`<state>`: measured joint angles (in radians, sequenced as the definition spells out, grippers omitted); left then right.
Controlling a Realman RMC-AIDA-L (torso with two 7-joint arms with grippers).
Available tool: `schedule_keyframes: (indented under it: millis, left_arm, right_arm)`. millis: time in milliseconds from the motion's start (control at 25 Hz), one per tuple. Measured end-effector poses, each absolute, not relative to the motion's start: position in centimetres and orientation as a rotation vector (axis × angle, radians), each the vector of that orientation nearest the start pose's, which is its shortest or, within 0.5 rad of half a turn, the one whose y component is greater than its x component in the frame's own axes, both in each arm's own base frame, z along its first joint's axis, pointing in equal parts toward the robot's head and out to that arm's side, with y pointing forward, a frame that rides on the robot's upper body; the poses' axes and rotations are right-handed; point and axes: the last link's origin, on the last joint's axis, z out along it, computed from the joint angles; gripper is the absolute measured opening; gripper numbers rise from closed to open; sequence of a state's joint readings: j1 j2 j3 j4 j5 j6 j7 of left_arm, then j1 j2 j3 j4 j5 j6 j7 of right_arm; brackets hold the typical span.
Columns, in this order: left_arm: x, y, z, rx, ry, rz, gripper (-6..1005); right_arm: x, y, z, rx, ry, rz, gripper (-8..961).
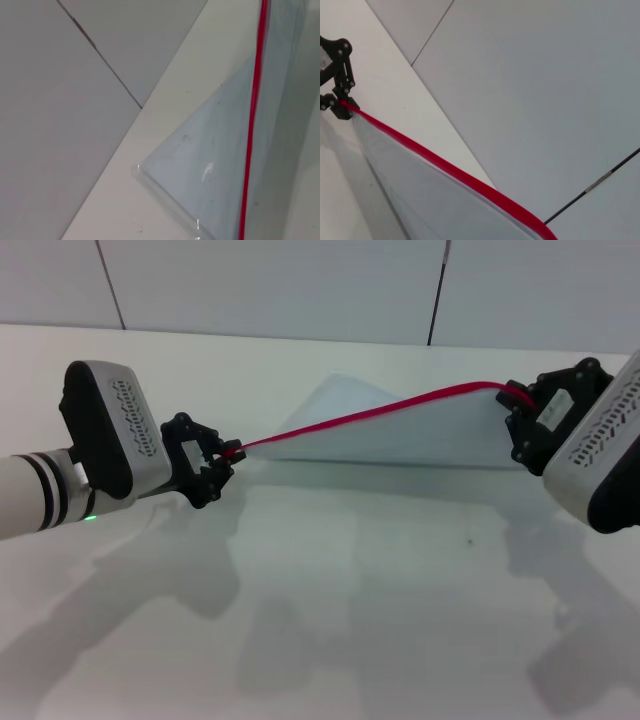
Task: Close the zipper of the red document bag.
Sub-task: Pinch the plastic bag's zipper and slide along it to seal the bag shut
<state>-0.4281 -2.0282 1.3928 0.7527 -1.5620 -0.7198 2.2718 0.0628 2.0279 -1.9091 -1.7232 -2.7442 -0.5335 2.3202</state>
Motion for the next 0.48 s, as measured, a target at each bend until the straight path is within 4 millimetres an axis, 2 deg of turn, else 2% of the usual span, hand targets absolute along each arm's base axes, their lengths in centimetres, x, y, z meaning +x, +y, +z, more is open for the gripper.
schedule_keyframes:
  millis: [280,480]
  left_arm:
    - [-27.8,38.3,-2.2,-2.392,0.068,-0.052,82]
    - [-27.1,39.0,-1.1,-2.327,-0.011,-0.160,114]
  right_arm:
    - [16.6,32.5,-0.4,-2.178,-0.047,-0.069,109]
    - [18.6,33.6,1.3,-2.121,0.077,-0.078,110]
